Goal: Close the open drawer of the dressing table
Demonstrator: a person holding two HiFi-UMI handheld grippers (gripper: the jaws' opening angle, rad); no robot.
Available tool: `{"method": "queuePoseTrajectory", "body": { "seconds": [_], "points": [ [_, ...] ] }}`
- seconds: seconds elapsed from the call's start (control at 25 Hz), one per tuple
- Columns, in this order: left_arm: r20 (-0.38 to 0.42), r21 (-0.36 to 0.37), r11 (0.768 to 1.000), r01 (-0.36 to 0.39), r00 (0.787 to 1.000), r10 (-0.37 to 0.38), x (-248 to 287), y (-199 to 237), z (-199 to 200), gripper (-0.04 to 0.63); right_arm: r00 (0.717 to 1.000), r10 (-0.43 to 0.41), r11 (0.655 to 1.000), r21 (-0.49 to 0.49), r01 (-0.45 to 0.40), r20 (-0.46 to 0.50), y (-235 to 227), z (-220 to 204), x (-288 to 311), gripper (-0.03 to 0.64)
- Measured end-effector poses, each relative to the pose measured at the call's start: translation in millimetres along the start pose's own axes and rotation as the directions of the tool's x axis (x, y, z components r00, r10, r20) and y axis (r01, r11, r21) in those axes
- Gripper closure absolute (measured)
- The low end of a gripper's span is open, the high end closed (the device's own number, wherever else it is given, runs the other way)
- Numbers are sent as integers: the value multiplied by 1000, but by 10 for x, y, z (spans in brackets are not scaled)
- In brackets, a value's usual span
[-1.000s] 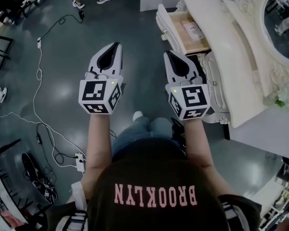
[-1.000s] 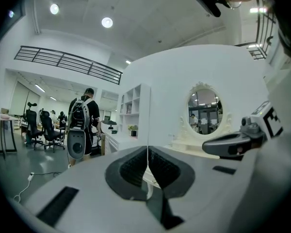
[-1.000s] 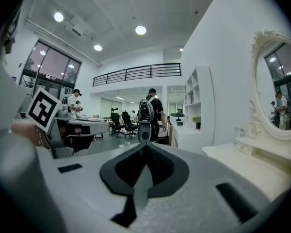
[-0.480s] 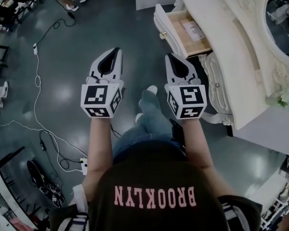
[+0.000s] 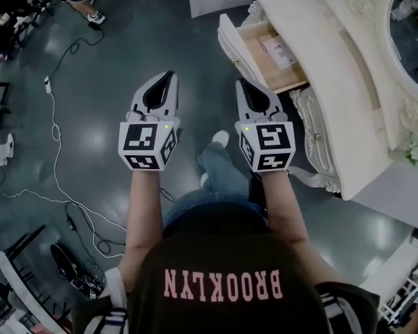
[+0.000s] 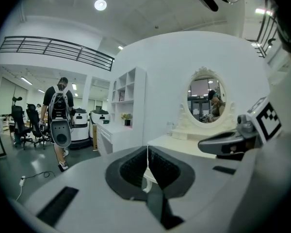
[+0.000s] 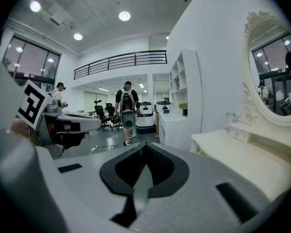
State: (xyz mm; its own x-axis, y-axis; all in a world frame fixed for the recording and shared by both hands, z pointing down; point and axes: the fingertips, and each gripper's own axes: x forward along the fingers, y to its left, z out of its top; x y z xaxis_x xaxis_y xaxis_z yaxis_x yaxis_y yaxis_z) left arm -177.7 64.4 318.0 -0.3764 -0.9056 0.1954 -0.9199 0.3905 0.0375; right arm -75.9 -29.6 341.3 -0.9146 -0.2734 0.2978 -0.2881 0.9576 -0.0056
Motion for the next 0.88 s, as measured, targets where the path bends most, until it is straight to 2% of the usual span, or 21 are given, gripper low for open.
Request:
{"method": "queuePoseTrajectory", "body": {
  "seconds": [0.48,0.88],
  "points": [
    [-45,2,994,110,993,-109,1219,225,84,589,995,-88,995,36,90,-35,-678,161,869,620],
    [-34,-52,989,137,990,-139,1701,381,20,589,983,-163,986,20,165,-88,-1013,66,1136,620]
  ]
}}
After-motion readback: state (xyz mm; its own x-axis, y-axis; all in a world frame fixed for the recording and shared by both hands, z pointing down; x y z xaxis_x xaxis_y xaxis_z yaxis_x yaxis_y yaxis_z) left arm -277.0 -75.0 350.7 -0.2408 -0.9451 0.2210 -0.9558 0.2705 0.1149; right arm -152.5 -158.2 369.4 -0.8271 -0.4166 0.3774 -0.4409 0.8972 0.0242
